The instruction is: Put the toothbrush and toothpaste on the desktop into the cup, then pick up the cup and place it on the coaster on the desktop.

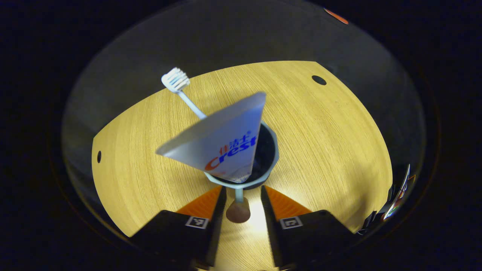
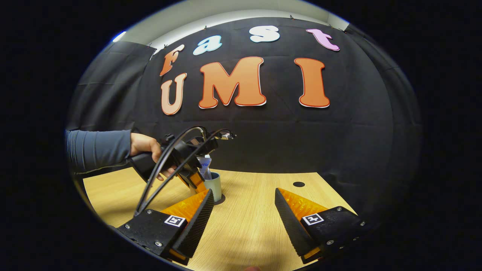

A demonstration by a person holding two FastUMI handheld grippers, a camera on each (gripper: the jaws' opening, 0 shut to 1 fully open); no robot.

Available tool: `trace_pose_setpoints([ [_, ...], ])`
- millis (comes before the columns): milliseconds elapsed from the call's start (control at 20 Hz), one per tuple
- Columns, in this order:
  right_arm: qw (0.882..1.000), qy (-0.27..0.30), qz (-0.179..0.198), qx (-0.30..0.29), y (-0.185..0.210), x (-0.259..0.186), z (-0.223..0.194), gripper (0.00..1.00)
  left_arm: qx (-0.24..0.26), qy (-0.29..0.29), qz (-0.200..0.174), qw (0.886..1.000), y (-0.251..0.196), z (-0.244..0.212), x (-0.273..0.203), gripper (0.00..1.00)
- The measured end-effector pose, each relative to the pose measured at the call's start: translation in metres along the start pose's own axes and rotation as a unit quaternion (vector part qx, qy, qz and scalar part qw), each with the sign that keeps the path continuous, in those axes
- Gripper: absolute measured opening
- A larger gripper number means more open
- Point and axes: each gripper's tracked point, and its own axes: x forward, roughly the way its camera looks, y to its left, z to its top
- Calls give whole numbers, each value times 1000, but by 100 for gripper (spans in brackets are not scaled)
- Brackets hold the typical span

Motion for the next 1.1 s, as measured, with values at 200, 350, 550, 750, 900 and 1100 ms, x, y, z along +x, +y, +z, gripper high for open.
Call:
trace_pose_setpoints([
  [200,1000,-15,-13,-4,6,-1,15,97,30,-91,31,995,9,9,-52,90],
  [350,999,-31,-34,-3,10,-3,30,97,74,-184,94,976,24,5,-104,93],
  [550,998,-52,-41,-23,29,-6,43,97,65,-318,143,935,20,-13,-147,93],
  [750,998,-57,-29,-29,56,-6,44,97,21,-440,181,879,30,-40,-182,94],
  [900,997,-67,-15,-36,76,-7,43,97,-31,-515,198,833,38,-66,-203,96],
  [1100,996,-82,13,-40,104,-3,43,96,-82,-579,213,783,49,-105,-240,96],
])
